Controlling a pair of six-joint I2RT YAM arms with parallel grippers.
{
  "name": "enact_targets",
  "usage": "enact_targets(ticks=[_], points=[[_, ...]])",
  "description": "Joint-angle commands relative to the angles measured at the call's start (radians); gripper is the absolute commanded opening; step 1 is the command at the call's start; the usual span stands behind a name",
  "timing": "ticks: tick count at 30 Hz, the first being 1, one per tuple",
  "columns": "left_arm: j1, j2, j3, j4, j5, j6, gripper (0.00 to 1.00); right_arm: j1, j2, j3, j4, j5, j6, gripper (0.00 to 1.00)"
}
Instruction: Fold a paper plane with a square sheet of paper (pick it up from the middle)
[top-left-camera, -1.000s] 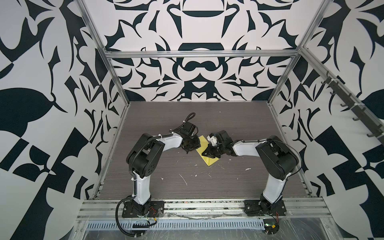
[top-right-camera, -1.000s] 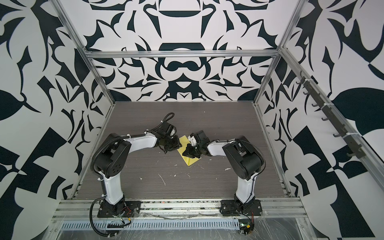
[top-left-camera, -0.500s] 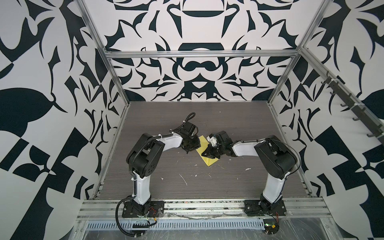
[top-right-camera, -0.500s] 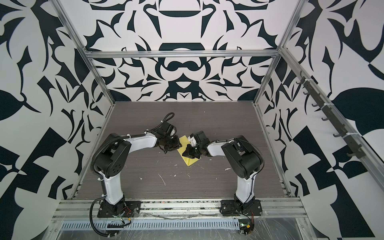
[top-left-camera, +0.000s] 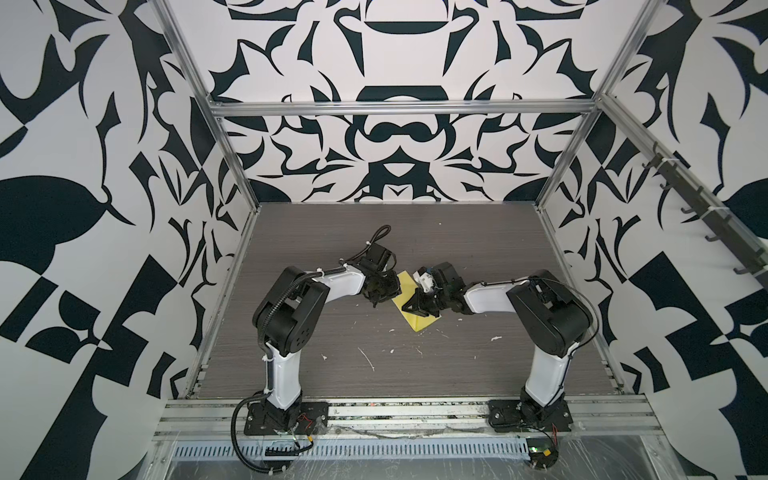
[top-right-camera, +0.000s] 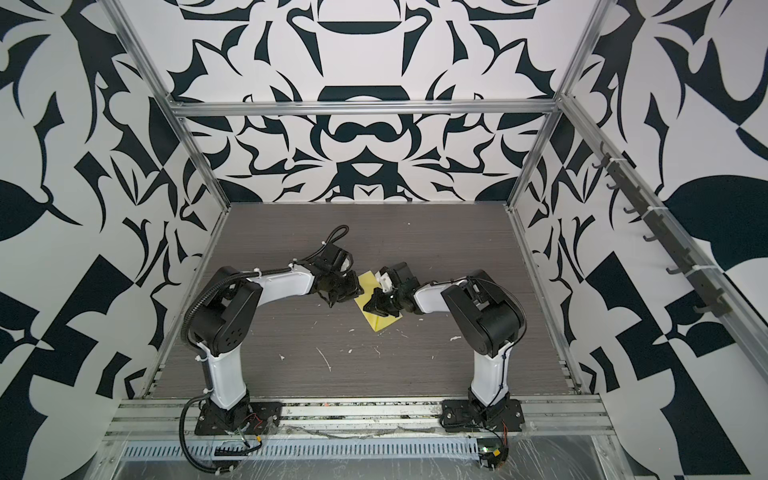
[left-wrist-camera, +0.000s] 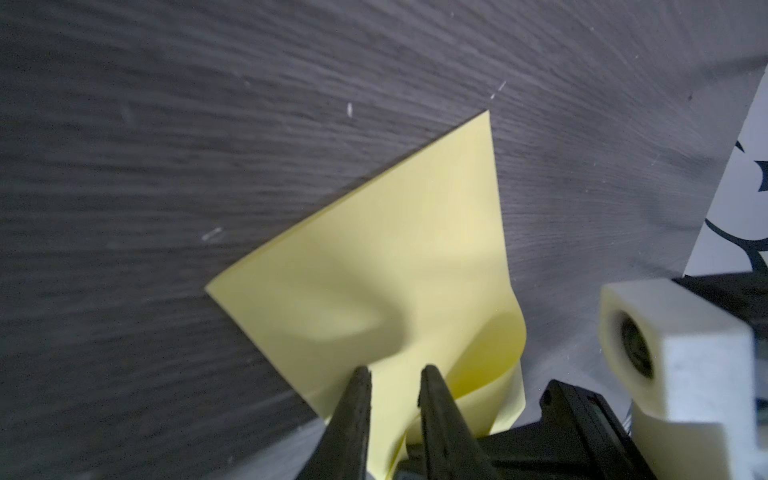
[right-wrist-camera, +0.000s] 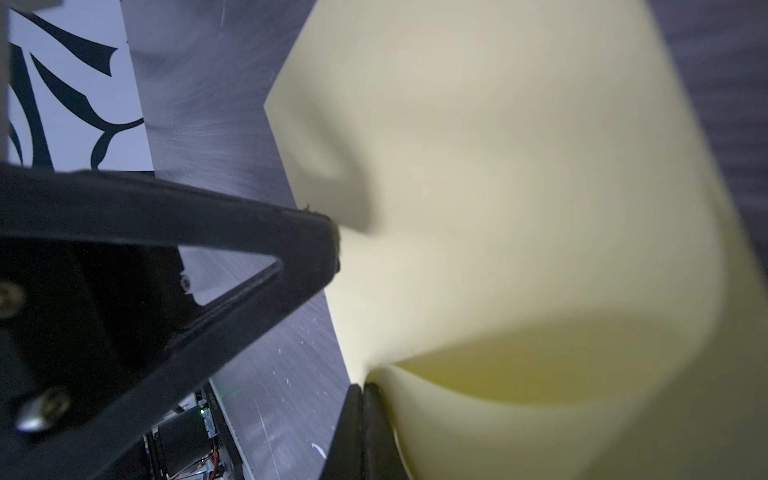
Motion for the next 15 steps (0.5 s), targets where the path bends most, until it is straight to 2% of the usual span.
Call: enact_targets(ticks=[1, 15], points=[[0.003, 0.030, 0.003, -0.063, -0.025, 0.007, 0.25, 0.005, 0.003, -0.009, 0.020, 0.007, 0.002, 0.06], [0.003, 0.028, 0.001, -0.066, -0.028, 0.007, 0.25, 0.004, 0.006, -0.025, 0.025, 0.038, 0.012, 0.06]])
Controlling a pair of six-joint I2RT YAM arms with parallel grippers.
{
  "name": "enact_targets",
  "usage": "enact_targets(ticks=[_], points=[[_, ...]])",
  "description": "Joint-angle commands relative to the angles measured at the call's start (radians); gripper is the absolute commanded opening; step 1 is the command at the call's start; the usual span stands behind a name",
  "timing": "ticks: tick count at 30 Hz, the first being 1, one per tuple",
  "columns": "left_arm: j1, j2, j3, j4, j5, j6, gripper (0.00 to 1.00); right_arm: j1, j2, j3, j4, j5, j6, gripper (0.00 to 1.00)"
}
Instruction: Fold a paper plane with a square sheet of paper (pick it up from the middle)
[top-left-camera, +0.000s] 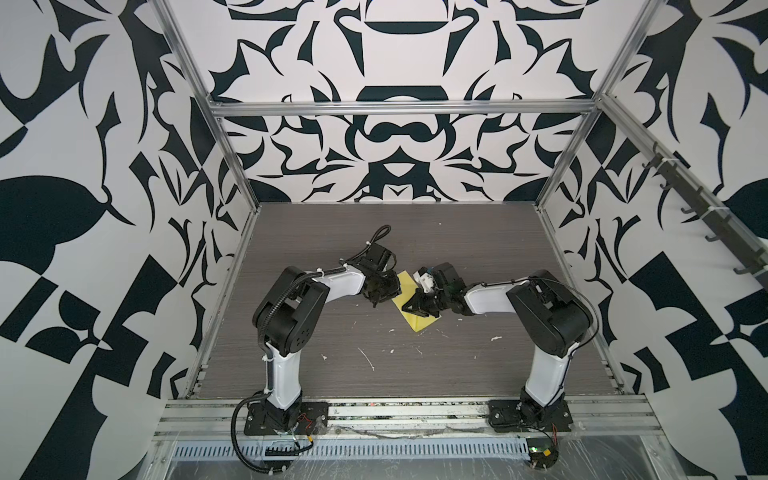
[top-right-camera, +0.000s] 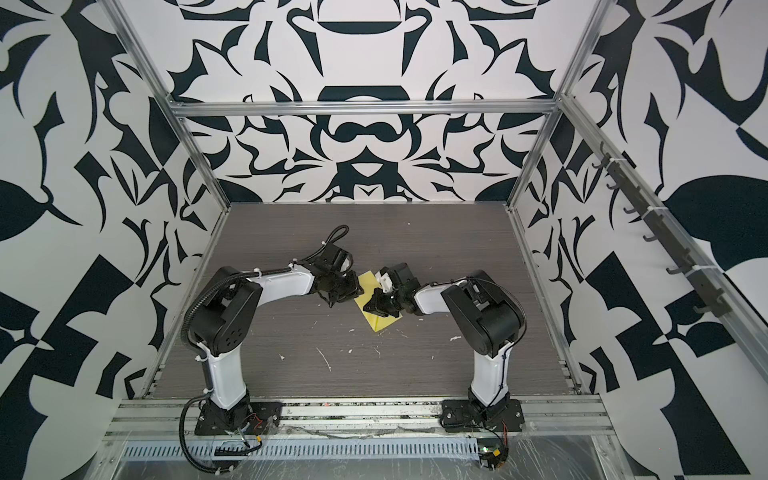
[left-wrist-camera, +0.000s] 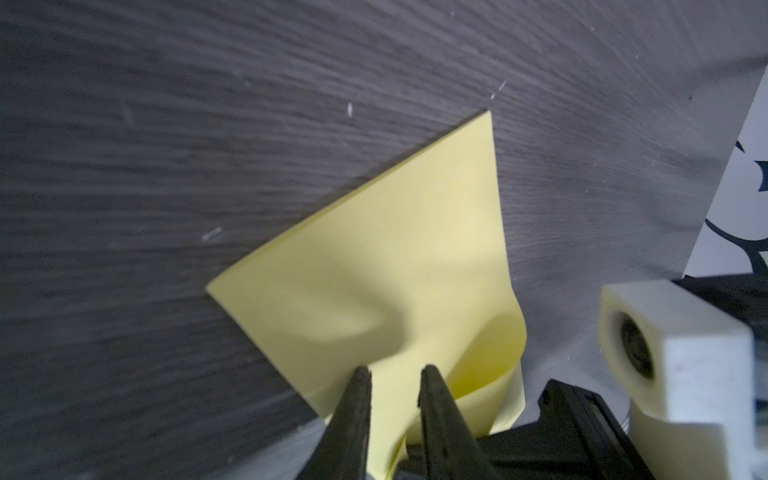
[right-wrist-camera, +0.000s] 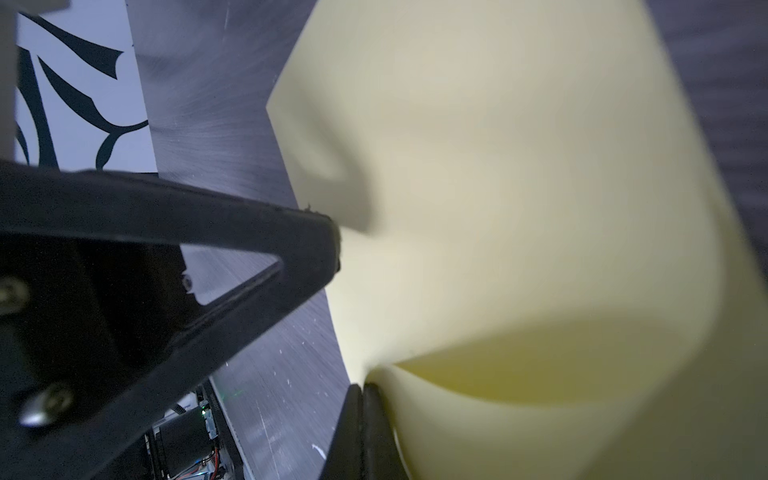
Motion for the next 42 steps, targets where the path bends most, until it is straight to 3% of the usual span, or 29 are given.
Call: enact_targets(ticks=[1, 5, 14, 23, 33, 42], points=[[0.003, 0.026, 0.001, -0.065, -0.027, 0.007, 0.25, 0.004, 0.008, -0.013, 0.001, 0.037, 0.008, 0.06], [0.003, 0.018, 0.005, -0.065, -0.026, 0.004, 0.25, 0.005, 0.012, -0.015, 0.001, 0.036, 0.012, 0.08], [0.071, -0.094, -0.009, -0.026, 0.009, -0.034, 0.28, 0.006, 0.018, -0.019, -0.014, 0.030, 0.012, 0.25], [0.097, -0.140, -0.060, -0.026, 0.023, -0.042, 0.28, 0.004, 0.015, -0.014, -0.039, 0.044, 0.005, 0.26], [0.023, -0.156, -0.124, 0.009, 0.047, -0.083, 0.17, 0.003, 0.011, -0.013, -0.093, 0.083, -0.012, 0.02], [-0.043, -0.112, -0.120, 0.014, 0.048, -0.086, 0.00, 0.003, 0.011, -0.010, -0.117, 0.102, -0.013, 0.00]])
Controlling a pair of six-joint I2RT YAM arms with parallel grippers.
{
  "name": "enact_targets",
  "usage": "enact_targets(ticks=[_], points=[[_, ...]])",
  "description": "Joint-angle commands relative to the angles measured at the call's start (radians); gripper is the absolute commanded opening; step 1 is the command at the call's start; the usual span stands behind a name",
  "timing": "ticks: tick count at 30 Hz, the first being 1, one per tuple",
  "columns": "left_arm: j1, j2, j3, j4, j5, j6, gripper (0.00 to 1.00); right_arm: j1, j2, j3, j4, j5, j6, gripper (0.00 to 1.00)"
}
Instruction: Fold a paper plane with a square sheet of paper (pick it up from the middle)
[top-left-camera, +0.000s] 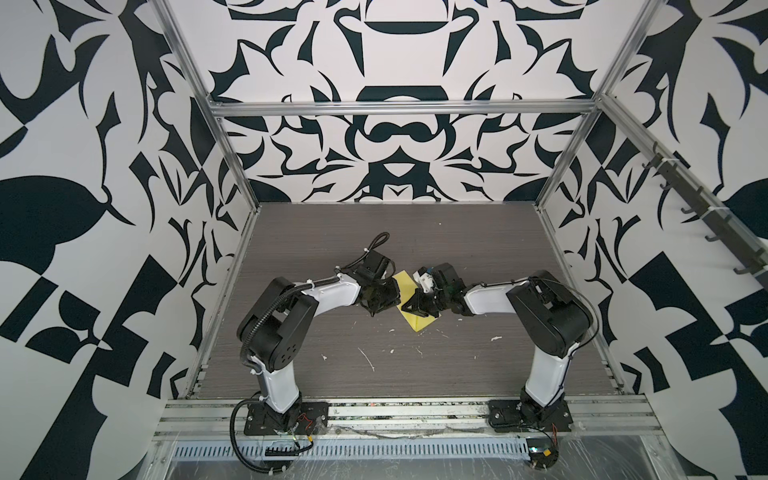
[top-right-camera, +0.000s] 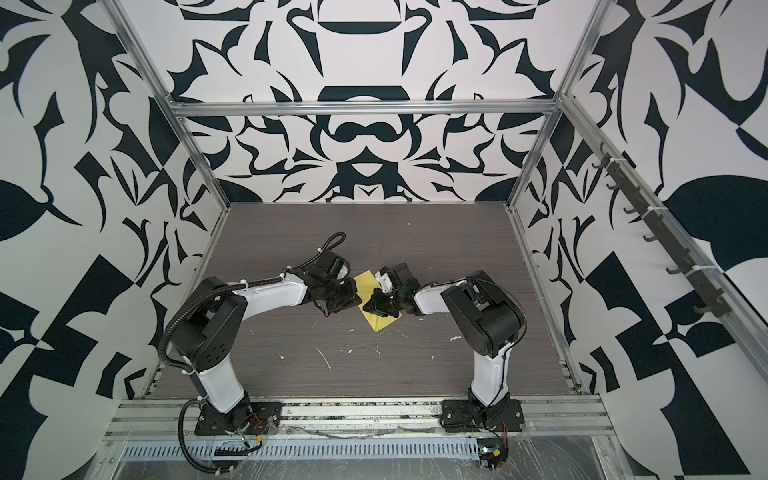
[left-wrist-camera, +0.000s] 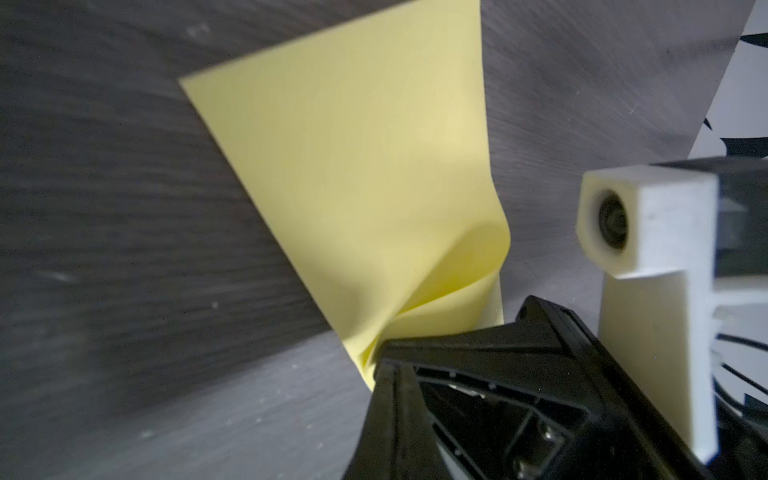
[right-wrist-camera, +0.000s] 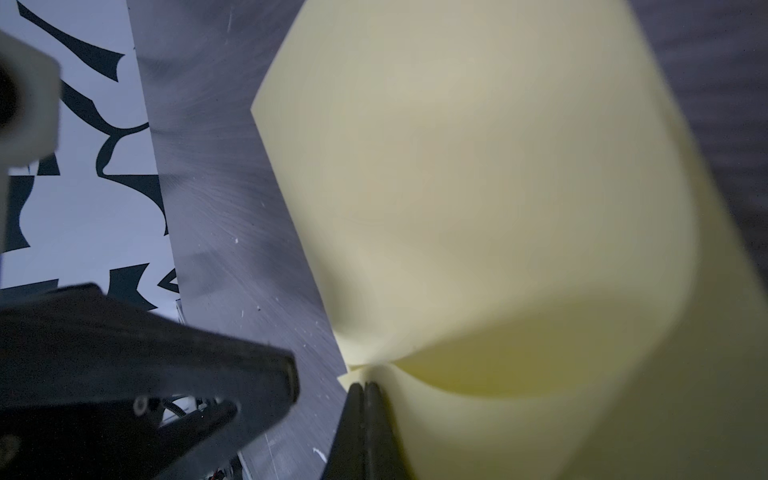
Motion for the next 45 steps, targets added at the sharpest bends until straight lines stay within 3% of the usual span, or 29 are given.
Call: enact_targets(ticks=[1, 22, 36, 45], points=[[-0.003, 0.023, -0.001, 0.004, 0.005, -0.005, 0.00, 0.003, 0.013, -0.007, -0.117, 0.087, -0.014, 0.00], [-0.006, 0.095, 0.017, -0.018, -0.015, 0.012, 0.00, 0.003, 0.017, 0.002, -0.121, 0.083, -0.009, 0.00], [-0.029, 0.135, 0.006, -0.118, -0.094, 0.074, 0.00, 0.004, -0.059, 0.017, -0.117, 0.045, 0.002, 0.00], [-0.039, 0.150, 0.016, -0.132, -0.110, 0.086, 0.00, 0.002, -0.046, 0.029, -0.177, 0.084, -0.016, 0.00]])
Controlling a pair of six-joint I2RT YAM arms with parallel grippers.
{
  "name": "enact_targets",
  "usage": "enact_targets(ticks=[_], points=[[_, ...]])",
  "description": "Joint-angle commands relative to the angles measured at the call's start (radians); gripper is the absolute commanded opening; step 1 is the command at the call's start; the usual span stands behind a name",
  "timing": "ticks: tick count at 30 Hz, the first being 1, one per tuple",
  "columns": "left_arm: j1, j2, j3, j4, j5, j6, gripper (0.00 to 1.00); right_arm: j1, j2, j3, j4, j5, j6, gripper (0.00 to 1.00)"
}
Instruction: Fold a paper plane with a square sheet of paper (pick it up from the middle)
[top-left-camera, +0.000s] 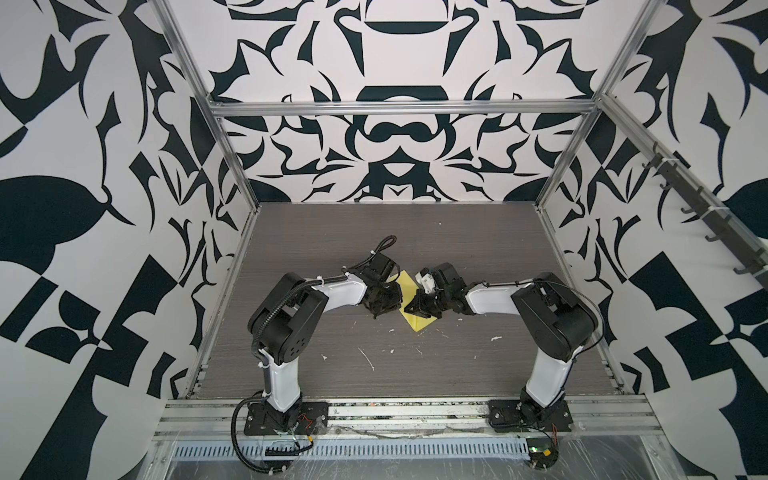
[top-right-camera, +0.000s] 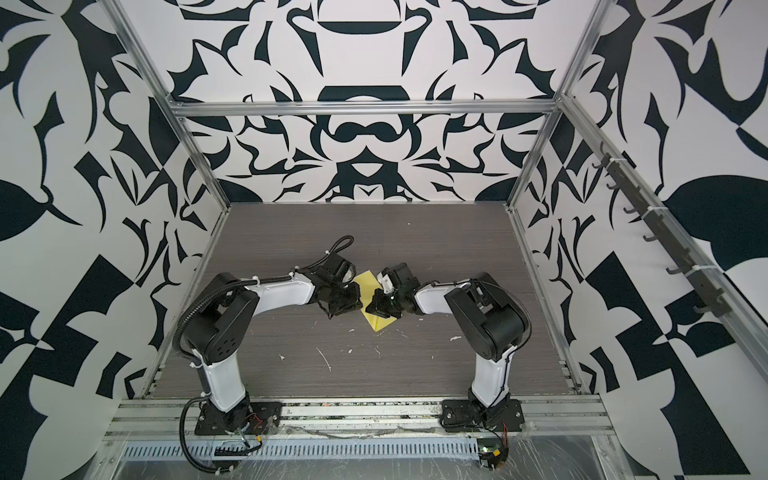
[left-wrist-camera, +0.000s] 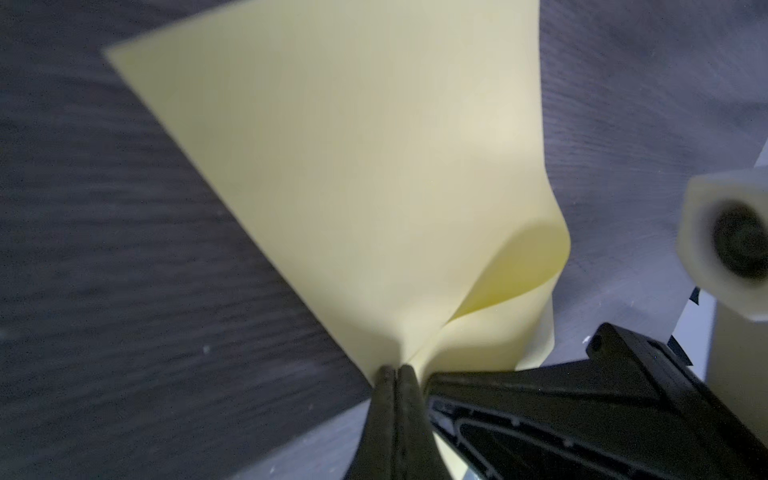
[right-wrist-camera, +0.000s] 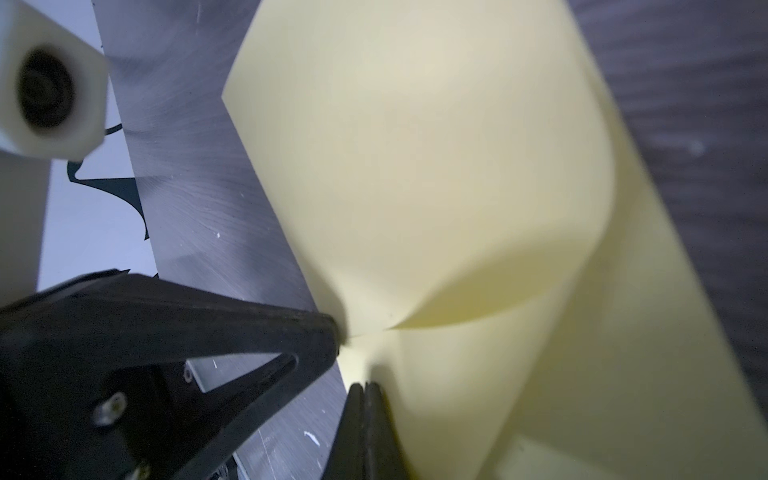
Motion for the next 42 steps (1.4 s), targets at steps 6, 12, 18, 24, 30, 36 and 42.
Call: enact_targets(ticks=[6, 12, 18, 24, 30, 36, 42], points=[[-0.013, 0.055, 0.024, -0.091, -0.038, 0.028, 0.00, 0.002, 0.016, 0.018, -0.099, 0.061, -0.013, 0.00], [-0.013, 0.002, 0.069, -0.048, 0.014, 0.037, 0.00, 0.001, 0.028, 0.012, -0.120, 0.079, -0.016, 0.00], [-0.013, -0.017, 0.028, -0.025, 0.013, 0.017, 0.00, 0.002, 0.043, 0.020, -0.114, 0.085, -0.013, 0.00], [-0.013, 0.002, 0.000, -0.025, 0.009, 0.007, 0.00, 0.001, 0.046, 0.019, -0.111, 0.084, -0.010, 0.00], [-0.013, 0.019, -0.010, -0.048, -0.011, 0.029, 0.00, 0.001, 0.028, 0.022, -0.100, 0.063, -0.005, 0.00], [-0.013, 0.043, -0.032, -0.084, -0.067, 0.048, 0.00, -0.007, -0.064, -0.007, -0.111, 0.051, -0.011, 0.00], [-0.013, 0.064, -0.027, -0.083, -0.075, 0.052, 0.00, -0.006, -0.097, -0.053, -0.115, 0.000, -0.002, 0.00]])
